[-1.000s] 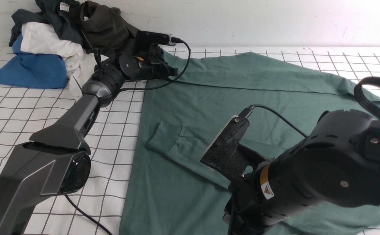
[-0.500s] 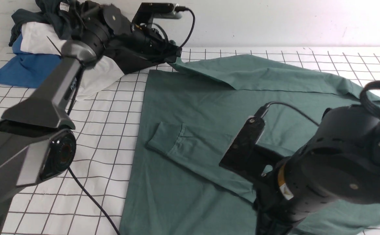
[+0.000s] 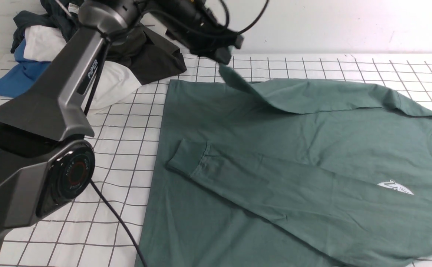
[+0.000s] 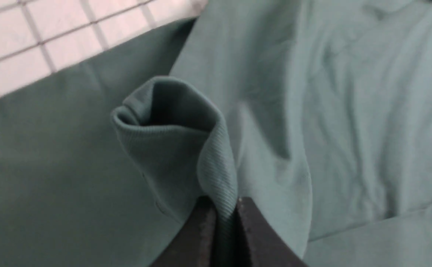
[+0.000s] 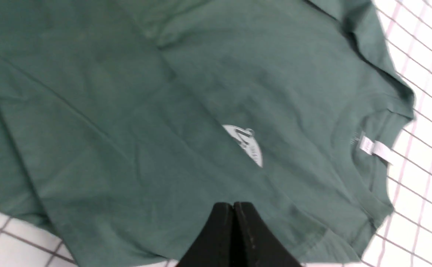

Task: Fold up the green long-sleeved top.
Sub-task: Use the left arm to drag and drop the cuff onto the cuff closest to the left arm, then use both arms simultaneously to clamp the lower edge of the clothing fabric, then use both arms to drag the lower edge of the fabric forward and fold it over the upper edge, then use the right arm to clamp the right edge of the fabric, then use the right arm to drag the right edge of the fabric to the left and folds it over the left edge

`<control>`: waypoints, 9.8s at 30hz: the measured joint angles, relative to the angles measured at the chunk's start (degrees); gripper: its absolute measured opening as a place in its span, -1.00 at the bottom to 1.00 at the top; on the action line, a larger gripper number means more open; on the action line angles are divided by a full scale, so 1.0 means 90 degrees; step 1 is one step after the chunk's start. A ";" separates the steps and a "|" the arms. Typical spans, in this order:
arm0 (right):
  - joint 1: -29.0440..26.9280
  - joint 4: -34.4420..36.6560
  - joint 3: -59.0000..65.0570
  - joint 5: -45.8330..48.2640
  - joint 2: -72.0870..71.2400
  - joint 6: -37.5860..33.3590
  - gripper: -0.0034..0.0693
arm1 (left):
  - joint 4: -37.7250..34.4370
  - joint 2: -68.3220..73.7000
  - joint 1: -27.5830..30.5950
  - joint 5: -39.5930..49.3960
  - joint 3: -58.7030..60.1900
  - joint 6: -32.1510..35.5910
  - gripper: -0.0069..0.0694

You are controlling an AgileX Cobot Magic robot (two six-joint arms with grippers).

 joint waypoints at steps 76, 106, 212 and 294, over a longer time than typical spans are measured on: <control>-0.0494 0.1669 0.1995 -0.2470 -0.0779 -0.1383 -0.93 | 0.3009 -0.4993 -0.1961 -0.2825 1.1408 0.1767 -0.82; -0.1018 -0.2312 0.1905 -0.2015 0.4222 -0.0235 -0.12 | 0.3637 -0.6449 -0.0928 -0.3699 1.1408 0.0053 -0.84; -0.5669 0.1831 -0.2819 -0.2020 0.6545 -0.1167 -0.95 | 0.0877 -0.0927 0.0798 -0.1195 0.5514 0.1004 -0.78; -0.3682 0.4600 -0.4434 -0.2059 0.5261 -0.2402 -0.84 | 0.1179 -0.9823 0.1339 -0.4199 1.2863 0.1380 -0.78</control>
